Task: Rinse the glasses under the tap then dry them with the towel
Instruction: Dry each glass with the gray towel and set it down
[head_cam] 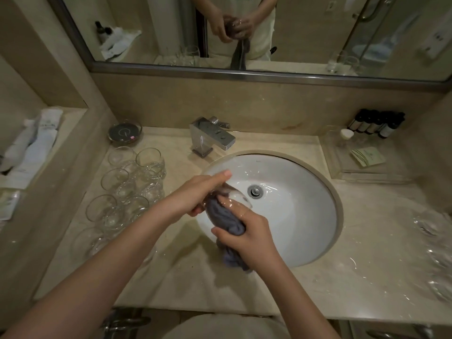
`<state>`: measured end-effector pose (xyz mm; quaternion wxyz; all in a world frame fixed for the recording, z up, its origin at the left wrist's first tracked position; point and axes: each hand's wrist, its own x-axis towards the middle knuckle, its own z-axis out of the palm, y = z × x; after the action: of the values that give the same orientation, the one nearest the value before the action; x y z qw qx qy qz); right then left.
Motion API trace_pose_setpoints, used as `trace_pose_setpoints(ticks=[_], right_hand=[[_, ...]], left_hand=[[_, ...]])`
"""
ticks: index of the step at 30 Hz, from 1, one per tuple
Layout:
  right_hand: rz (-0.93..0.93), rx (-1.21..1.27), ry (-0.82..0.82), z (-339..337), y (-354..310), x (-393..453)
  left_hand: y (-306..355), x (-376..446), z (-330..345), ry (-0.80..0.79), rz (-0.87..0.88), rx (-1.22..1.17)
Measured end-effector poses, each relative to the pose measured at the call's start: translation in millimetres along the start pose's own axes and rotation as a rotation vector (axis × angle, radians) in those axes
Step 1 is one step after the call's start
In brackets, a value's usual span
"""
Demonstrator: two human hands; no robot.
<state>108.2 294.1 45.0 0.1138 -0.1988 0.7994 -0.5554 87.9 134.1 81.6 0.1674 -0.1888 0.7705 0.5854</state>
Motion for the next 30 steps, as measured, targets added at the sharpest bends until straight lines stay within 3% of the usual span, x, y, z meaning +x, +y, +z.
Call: trace_pose_setpoints(ticks=[1,3,5,8,10,12,16,18,20,24,25,27,28,30], right_hand=[[-0.053,-0.128,0.01,4,1,-1],[-0.06,-0.133,0.01,9,1,-1],[0.066,0.182,-0.08,6,-1,2],[0.366,0.93,-0.282,0,-3,4],[0.439,1.101,-0.292,-2,-3,3],[0.343,0.946,-0.246,-3,-6,5],[-0.119,-0.083,0.031,4,-1,10],[-0.266,-0.342,0.058,13,8,10],[-0.099,-0.188,-0.015,16,4,8],[0.351,0.871,-0.27,7,-5,8],[0.399,1.014,-0.278,6,-4,8],[0.371,0.981,-0.256,6,-4,9],[0.296,0.815,-0.227,7,-6,10],[0.041,0.242,-0.1,7,-4,12]], left_hand=[[0,1,1,0.018,0.006,-0.014],[-2,2,4,0.058,0.053,-0.055],[-6,2,3,0.081,0.144,-0.082],[-14,-2,-5,0.03,0.436,-0.103],[-12,-6,-8,-0.007,0.519,-0.071],[-5,-10,-12,-0.025,0.412,-0.047],[2,-10,-19,-0.089,-0.011,-0.049],[1,-6,-16,-0.018,-0.054,-0.057],[-2,-5,-12,0.036,-0.017,-0.062],[-9,-10,-13,0.059,0.264,-0.104],[-8,-12,-14,0.057,0.33,-0.087],[-8,-13,-16,0.052,0.314,-0.088],[-6,-14,-17,0.033,0.243,-0.112],[-2,-12,-21,-0.037,0.066,-0.143]])
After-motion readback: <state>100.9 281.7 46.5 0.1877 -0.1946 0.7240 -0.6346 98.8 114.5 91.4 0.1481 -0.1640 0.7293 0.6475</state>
